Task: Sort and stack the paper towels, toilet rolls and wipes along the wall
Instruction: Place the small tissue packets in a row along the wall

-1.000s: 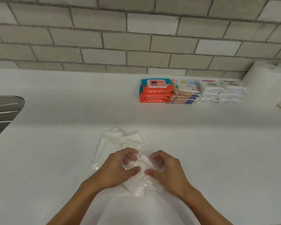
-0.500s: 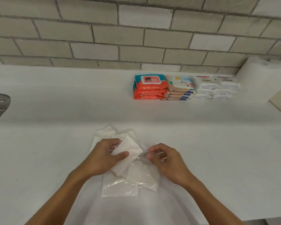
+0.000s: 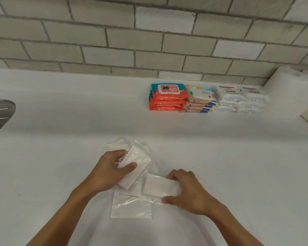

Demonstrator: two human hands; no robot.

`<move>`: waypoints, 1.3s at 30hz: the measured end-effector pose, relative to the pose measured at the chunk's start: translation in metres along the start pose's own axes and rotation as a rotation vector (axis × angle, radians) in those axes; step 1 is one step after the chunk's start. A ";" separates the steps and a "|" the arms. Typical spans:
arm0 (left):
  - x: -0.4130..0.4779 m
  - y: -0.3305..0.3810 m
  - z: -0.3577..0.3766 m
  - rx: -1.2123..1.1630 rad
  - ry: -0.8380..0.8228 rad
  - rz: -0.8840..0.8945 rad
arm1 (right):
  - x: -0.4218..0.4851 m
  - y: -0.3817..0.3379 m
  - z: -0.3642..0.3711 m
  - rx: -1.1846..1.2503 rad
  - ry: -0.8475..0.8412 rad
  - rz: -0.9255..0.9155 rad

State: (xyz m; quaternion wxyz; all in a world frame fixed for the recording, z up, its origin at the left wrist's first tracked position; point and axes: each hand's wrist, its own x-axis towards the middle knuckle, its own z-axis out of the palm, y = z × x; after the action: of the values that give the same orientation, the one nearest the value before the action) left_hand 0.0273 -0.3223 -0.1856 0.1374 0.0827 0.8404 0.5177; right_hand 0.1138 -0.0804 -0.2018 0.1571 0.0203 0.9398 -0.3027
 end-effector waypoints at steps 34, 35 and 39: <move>0.113 0.000 -0.080 -0.317 0.338 -0.049 | 0.161 -0.091 -0.049 1.134 0.309 0.058; 0.121 0.000 -0.082 -0.314 0.339 -0.049 | 0.171 -0.094 -0.052 1.029 0.361 0.071; 0.158 0.000 -0.087 -0.269 0.367 -0.056 | 0.214 -0.101 -0.062 0.713 0.485 0.080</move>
State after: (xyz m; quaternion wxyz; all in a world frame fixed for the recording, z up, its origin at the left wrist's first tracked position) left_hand -0.1506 -0.3515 -0.1713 0.0065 -0.0552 0.7767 0.6274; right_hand -0.1207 -0.1398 -0.1631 -0.0736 0.1805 0.7846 -0.5885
